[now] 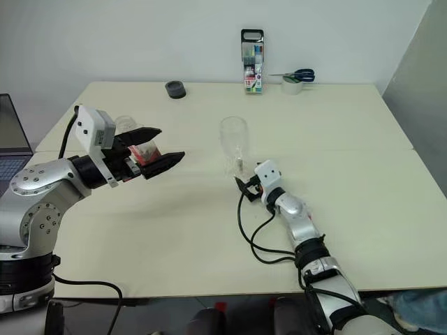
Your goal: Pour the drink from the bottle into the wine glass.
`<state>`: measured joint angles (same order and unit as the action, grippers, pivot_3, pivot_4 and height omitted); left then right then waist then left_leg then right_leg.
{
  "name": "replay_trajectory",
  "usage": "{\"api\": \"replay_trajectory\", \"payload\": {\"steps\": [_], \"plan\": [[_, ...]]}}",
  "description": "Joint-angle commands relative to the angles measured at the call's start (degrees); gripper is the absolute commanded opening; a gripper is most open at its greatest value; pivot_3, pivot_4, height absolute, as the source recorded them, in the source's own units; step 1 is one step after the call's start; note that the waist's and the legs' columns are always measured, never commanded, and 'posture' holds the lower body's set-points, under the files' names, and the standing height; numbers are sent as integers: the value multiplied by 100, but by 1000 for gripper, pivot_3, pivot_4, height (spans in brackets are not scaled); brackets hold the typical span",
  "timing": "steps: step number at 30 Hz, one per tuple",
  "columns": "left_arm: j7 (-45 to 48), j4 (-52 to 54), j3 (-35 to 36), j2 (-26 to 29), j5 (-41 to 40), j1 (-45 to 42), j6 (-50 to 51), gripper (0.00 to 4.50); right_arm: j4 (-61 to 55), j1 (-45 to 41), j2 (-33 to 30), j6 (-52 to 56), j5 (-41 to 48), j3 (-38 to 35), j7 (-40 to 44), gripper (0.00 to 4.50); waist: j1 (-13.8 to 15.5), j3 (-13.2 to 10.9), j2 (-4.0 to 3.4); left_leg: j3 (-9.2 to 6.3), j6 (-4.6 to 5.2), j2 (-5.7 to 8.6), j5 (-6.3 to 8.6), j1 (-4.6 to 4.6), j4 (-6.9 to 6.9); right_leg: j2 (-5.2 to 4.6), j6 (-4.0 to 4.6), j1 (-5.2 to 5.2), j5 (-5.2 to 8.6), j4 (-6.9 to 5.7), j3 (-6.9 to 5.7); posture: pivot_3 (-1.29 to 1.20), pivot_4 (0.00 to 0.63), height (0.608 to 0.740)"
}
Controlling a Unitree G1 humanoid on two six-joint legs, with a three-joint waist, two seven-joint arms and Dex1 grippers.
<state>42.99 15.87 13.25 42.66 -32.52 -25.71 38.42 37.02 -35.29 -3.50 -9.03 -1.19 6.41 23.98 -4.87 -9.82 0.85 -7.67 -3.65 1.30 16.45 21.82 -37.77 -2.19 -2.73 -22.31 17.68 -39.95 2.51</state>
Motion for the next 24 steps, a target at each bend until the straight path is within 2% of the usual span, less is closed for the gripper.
{"api": "replay_trajectory", "payload": {"steps": [1,3,6,8,13,16,19,24], "plan": [[-123,234,49,-94,-32,119,-91,4500,-944,409,-317,428,-56,156,339,4453,3,0,0,1,0,0,0,0,-1,0,0,0,0,-1,1,0,150,740],[-191,305,43,-174,-34,251,-88,4500,-1459,715,-510,714,4,239,563,4453,9,0,0,-1,1,-1,0,-1,-2,-1,0,2,0,-1,0,0,150,740],[-433,301,-139,-422,456,1057,-544,4500,-3233,1658,-1164,1428,280,416,1254,4453,30,6,-11,-5,1,-5,1,1,0,-8,0,5,0,3,-1,0,150,740],[-606,141,-194,-557,801,1492,-903,4500,-4143,2042,-1510,1804,321,483,1431,4453,50,5,-13,-1,0,-4,3,6,0,-17,-1,4,0,9,3,0,150,740],[-1442,-462,-93,-1079,1584,2074,-1799,4500,-5683,2439,-2015,2607,554,437,1605,4453,104,4,-13,0,23,-2,16,2,-6,-3,-1,7,1,15,0,0,150,740],[-1879,-995,11,-1265,1988,2043,-2418,4500,-6257,2442,-2252,2848,768,391,1787,4453,197,4,-12,-8,22,-11,15,-3,-7,3,-1,11,1,11,-12,0,150,740],[-1947,-1493,164,-1342,1891,1740,-2590,4500,-6634,2364,-2423,3028,1022,362,1943,4453,272,5,-9,-8,22,-5,15,-2,-8,0,-1,13,1,12,-13,0,150,740],[-1946,-2267,348,-1291,1814,1113,-2729,4500,-7018,2196,-2283,3915,1928,67,1881,4453,316,5,-7,-8,20,-2,14,3,-12,-5,-2,14,0,19,-13,0,150,740]]}}
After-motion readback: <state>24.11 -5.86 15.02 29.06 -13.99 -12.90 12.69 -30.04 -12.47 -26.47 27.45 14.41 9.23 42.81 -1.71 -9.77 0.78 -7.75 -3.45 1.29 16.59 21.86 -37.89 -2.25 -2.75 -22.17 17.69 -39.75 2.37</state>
